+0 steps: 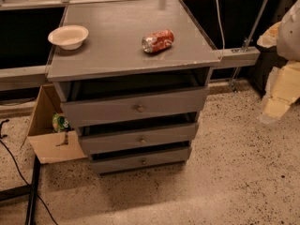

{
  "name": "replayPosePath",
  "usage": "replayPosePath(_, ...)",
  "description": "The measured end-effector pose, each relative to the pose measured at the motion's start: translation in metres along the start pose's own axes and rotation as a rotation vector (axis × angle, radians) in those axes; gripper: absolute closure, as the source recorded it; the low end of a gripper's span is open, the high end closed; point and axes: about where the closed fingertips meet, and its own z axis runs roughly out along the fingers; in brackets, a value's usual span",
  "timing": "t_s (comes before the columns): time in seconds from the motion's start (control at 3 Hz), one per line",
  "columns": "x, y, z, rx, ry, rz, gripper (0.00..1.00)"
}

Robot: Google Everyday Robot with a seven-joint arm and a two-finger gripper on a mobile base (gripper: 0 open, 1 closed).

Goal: Open bottom drawer

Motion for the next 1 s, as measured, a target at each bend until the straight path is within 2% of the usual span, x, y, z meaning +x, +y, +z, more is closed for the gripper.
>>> replayPosePath(0.33, 0.0, 0.0, 0.0, 0.0, 0.0, 0.0, 0.0)
replayPosePath(1.0, 0.006, 0.018, 0.065, 0.021, -0.031, -0.008, 0.0)
